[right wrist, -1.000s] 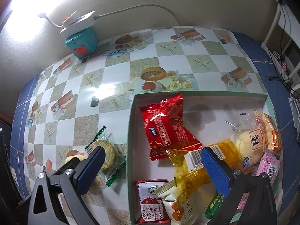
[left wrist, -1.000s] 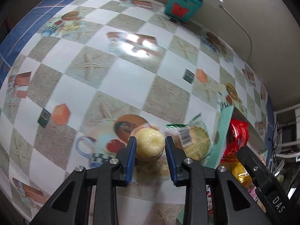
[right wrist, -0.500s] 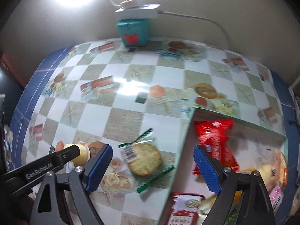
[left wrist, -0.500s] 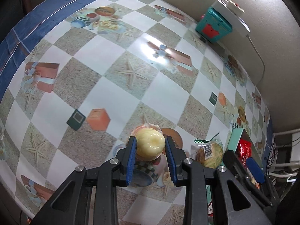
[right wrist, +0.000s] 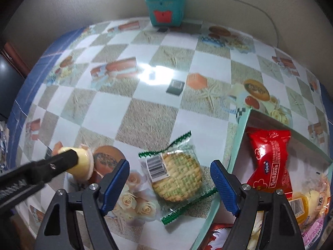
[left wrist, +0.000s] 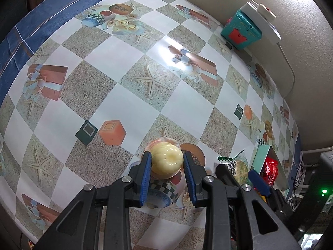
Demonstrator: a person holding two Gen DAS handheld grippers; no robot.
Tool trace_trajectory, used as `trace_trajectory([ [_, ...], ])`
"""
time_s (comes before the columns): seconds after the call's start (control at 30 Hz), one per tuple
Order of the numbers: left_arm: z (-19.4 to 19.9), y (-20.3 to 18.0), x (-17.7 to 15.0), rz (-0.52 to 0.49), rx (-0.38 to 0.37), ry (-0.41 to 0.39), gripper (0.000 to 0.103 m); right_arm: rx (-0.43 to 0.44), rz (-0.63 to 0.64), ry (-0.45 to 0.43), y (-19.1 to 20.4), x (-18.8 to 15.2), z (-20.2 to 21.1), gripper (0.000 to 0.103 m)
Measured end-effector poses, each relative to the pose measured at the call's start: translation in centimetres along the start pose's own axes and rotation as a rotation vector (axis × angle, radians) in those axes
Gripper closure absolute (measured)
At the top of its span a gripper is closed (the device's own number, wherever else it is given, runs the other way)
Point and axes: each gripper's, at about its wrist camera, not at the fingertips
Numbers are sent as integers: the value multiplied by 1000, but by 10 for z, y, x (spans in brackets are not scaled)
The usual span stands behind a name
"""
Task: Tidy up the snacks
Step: 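Grasp the yellow bun with the left gripper while the right grasps the cracker pack, then carry the yellow bun with the left gripper while the right carries the cracker pack to the tray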
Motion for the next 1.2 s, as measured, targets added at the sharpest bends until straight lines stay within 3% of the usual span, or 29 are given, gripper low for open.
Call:
trace_trajectory([
  [0.07, 0, -1, 0, 0, 0, 0, 71, -6, 12, 3, 1, -2, -1, 23],
  [0.13, 0, -1, 0, 0, -1, 0, 71, -2, 12, 16, 1, -3, -2, 38],
  [0.23, 0, -2, 0, -2, 4, 0, 71, 11, 5, 29, -1, -4, -3, 45],
  [0.8, 7, -10, 1, -27, -2, -24, 71, -26, 21, 42, 12, -9, 1, 49],
  [1.2, 41, -25, -8, -92, -21, -87, 71, 14, -38, -23, -4, -14, 52, 49],
])
Point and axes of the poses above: each gripper's, at about its wrist camera, not at the fingertips, and z roughly against the way its jaws point, y to its left, x to its top, and after that the axes turned 6 degrees about -y, right-handed
